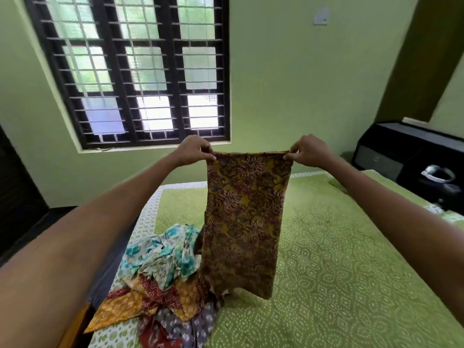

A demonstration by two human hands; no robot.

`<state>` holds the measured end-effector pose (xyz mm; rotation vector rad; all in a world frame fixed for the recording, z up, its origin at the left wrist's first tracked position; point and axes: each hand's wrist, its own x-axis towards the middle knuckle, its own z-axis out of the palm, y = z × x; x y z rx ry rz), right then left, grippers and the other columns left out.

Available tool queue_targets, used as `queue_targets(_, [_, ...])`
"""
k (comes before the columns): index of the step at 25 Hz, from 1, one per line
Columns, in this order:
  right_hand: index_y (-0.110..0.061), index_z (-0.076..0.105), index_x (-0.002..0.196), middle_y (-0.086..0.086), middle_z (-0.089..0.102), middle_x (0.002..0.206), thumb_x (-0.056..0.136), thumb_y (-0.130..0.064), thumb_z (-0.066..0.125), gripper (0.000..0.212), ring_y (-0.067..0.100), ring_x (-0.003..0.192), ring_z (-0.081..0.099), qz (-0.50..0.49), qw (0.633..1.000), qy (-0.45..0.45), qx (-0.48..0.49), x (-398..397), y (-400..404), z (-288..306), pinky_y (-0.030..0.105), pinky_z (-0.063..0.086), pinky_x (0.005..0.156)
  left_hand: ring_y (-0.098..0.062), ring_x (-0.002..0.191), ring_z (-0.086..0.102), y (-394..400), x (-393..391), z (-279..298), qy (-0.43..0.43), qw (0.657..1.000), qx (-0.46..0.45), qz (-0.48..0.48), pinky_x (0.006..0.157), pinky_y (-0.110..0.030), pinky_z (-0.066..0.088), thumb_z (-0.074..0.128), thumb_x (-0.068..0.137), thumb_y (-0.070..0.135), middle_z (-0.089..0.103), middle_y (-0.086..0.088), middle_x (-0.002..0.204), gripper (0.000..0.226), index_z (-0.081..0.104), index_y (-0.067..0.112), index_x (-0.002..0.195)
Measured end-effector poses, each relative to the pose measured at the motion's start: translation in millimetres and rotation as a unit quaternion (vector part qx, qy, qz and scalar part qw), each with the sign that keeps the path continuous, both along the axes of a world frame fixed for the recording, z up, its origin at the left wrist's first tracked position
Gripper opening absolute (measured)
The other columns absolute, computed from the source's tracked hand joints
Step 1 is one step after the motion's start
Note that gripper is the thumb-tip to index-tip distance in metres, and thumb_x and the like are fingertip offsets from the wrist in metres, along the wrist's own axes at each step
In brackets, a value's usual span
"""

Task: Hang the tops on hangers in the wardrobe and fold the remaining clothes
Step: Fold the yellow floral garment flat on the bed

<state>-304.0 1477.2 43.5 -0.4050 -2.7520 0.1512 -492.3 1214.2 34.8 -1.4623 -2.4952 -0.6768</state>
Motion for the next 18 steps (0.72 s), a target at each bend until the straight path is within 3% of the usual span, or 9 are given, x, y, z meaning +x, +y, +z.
queue_targets(4, [-0.013,0.072,0.104,0.009,0.071,0.090,0.088,-0.037,0.062,0.031,0.023,0.075,0.059,-0.062,0.997,-0.026,0.029,46,15,-5,0.024,0.038,0.056,-0.016,0.069,0.055,39,11,0,-0.018,0.996,-0.032,-0.079,0.062,-0.025,0.038,0.074,0.078,0.015,0.065,-0.010,0.076,0.016,0.072,0.001,0.086])
queue_targets(7, [-0.014,0.072,0.103,0.009,0.071,0.091,0.088,-0.039,0.060,0.032,0.026,0.082,0.062,-0.110,0.993,-0.025,0.036,81,31,-15,0.028,0.045,0.063,0.002,0.049,0.051,74,24,-2,-0.065,0.989,-0.037,-0.125,0.052,-0.012,0.038,0.073,0.078,0.011,0.061,0.003,0.057,0.008,0.071,0.004,0.082])
queue_targets(9, [-0.015,0.073,0.100,0.008,0.071,0.092,0.088,-0.038,0.060,0.029,0.027,0.085,0.063,-0.145,0.988,-0.025,0.037,104,41,-20,0.029,0.044,0.064,0.004,0.041,0.053,97,40,-5,-0.115,0.982,-0.026,-0.149,0.046,-0.007,0.039,0.070,0.080,0.005,0.060,0.010,0.045,0.004,0.069,0.002,0.082])
queue_targets(11, [-0.010,0.073,0.092,0.009,0.070,0.088,0.088,-0.031,0.061,0.024,0.022,0.078,0.065,-0.167,0.986,-0.011,0.008,124,49,-26,0.028,0.046,0.062,0.000,0.044,0.060,117,57,-11,-0.194,0.966,-0.002,-0.169,0.044,-0.010,0.043,0.067,0.081,-0.002,0.062,0.009,0.045,0.007,0.067,-0.006,0.086])
queue_targets(13, [-0.003,0.069,0.078,0.013,0.068,0.074,0.088,-0.020,0.063,0.020,0.008,0.053,0.064,-0.185,0.977,0.043,-0.094,137,59,-33,0.023,0.050,0.049,-0.004,0.050,0.065,137,69,-19,-0.269,0.947,0.031,-0.174,0.048,-0.013,0.049,0.065,0.080,-0.007,0.065,0.004,0.050,0.014,0.064,-0.012,0.092])
queue_targets(15, [0.003,0.064,0.071,0.015,0.064,0.059,0.088,-0.009,0.063,0.020,0.007,0.038,0.060,-0.221,0.940,0.107,-0.239,144,76,-42,0.016,0.046,0.038,-0.007,0.053,0.067,162,77,-32,-0.325,0.928,0.064,-0.168,0.054,-0.016,0.054,0.065,0.078,-0.011,0.067,-0.005,0.059,0.020,0.061,-0.018,0.096])
queue_targets(18, [0.006,0.056,0.073,0.026,0.067,0.081,0.088,0.002,0.058,0.015,0.019,0.056,0.069,-0.253,0.851,0.188,-0.420,146,110,-59,0.024,0.056,0.050,-0.004,0.052,0.065,208,83,-53,-0.348,0.923,0.083,-0.143,0.058,-0.015,0.055,0.067,0.075,-0.013,0.062,-0.012,0.074,0.026,0.059,-0.021,0.099])
